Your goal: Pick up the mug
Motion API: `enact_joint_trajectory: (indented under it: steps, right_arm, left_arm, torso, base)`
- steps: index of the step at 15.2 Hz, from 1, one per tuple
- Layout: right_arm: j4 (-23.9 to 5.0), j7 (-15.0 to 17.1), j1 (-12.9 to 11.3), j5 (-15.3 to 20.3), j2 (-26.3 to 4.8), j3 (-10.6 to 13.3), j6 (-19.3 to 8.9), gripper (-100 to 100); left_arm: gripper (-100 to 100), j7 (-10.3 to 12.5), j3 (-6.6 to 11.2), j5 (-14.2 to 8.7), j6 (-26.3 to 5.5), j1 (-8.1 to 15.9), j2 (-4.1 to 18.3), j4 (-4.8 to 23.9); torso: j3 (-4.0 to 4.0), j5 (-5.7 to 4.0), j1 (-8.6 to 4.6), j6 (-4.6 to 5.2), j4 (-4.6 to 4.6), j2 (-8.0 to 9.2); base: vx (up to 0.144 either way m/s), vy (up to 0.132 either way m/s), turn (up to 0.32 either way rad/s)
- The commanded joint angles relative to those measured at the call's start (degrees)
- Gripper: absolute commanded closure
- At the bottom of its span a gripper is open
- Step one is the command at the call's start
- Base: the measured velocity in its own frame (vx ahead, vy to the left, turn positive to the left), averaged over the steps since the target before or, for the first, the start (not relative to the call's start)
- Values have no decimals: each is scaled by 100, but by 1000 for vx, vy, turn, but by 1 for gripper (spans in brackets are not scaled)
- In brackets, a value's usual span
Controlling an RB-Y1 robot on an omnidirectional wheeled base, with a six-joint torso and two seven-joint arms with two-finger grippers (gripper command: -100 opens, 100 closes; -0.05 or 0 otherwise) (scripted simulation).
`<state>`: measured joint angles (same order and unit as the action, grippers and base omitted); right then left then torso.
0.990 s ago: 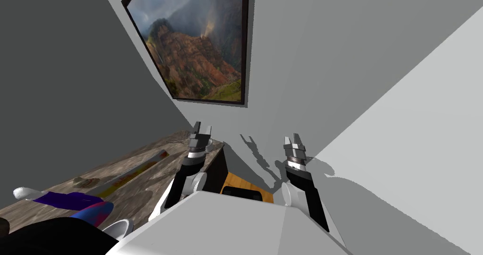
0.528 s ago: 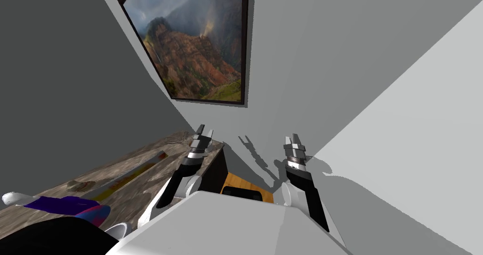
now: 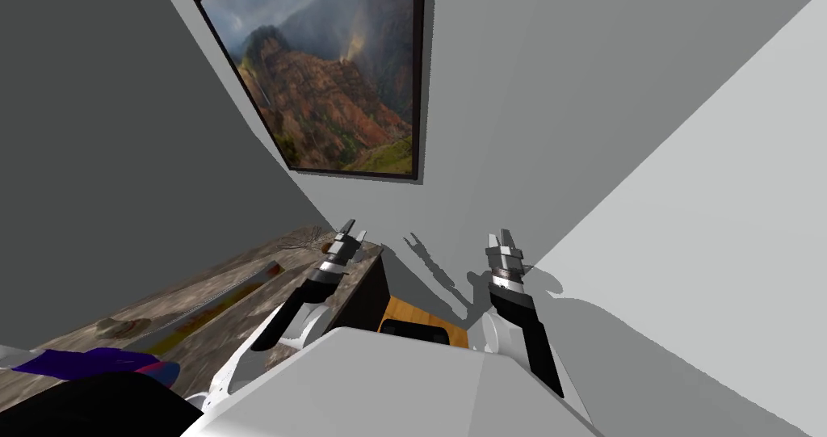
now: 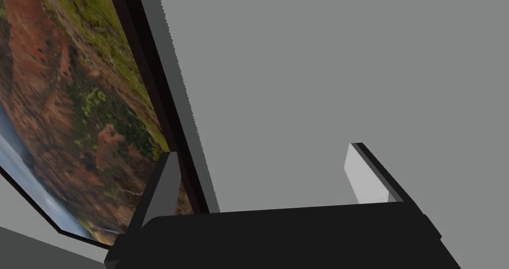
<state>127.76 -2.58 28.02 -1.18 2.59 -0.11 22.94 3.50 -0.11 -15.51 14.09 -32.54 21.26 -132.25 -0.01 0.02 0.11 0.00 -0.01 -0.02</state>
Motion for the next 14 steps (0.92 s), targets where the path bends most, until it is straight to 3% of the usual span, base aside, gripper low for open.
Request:
enact_joint_trajectory:
  steps: [1, 2, 3, 4, 6, 7, 9, 10, 11, 12, 14]
  right_arm:
    - [0, 0, 0, 0, 0, 0, 0, 0]
    - [0, 0, 0, 0, 0, 0, 0, 0]
    - [0, 0, 0, 0, 0, 0, 0, 0]
    - [0, 0, 0, 0, 0, 0, 0, 0]
    - [0, 0, 0, 0, 0, 0, 0, 0]
    - [0, 0, 0, 0, 0, 0, 0, 0]
    - [0, 0, 0, 0, 0, 0, 0, 0]
    - [0, 0, 0, 0, 0, 0, 0, 0]
    - [0, 0, 0, 0, 0, 0, 0, 0]
    - [0, 0, 0, 0, 0, 0, 0, 0]
    - [0, 0, 0, 0, 0, 0, 0, 0]
  left_arm:
    - [-100, 15, 8, -86, -92, -27, 160, 10]
    - [-100, 69, 58, -325, -311, -84, 374, 58]
    - [-100, 69, 58, -325, -311, -84, 454, 58]
    - [-100, 125, 111, -529, -480, -143, 616, 108]
    - [-100, 125, 111, -573, -539, -143, 758, 108]
    - [-100, 184, 166, -801, -737, -204, 948, 160]
    - [-100, 184, 166, -832, -776, -204, 1071, 160]
    - [-100, 245, 223, -1070, -1007, -267, 1281, 213]
    - [-100, 245, 223, -1098, -1020, -267, 1390, 213]
    - [-100, 307, 281, -1287, -1204, -331, 1533, 268]
    - [-100, 307, 281, -1372, -1270, -331, 1715, 268]
  torso:
    - [0, 0, 0, 0, 0, 0]
    - [0, 0, -2, -1, 0, 0]
    - [0, 0, -2, 0, 0, 0]
    - [0, -1, -2, 0, 0, 0]
    - [-1, 0, 0, 0, 0, -1]
    - [0, -1, -2, 0, 0, -1]
    - [-1, -1, -2, 0, 0, -2]
    - [-1, -1, -3, 0, 0, -1]
    - [-1, -1, -3, 0, 0, -1]
    - [-1, -1, -2, 0, 0, -2]
    - [-2, 0, -1, 0, -1, -4]
  base:
    - [4, 12, -5]
    - [5, 11, -28]
    - [6, 11, -36]
    - [7, 15, -53]
    - [6, 15, -28]
    - [6, 11, -32]
    - [6, 10, -29]
    - [7, 11, -40]
    - [8, 14, -43]
    - [12, 16, -67]
    - [10, 14, -28]
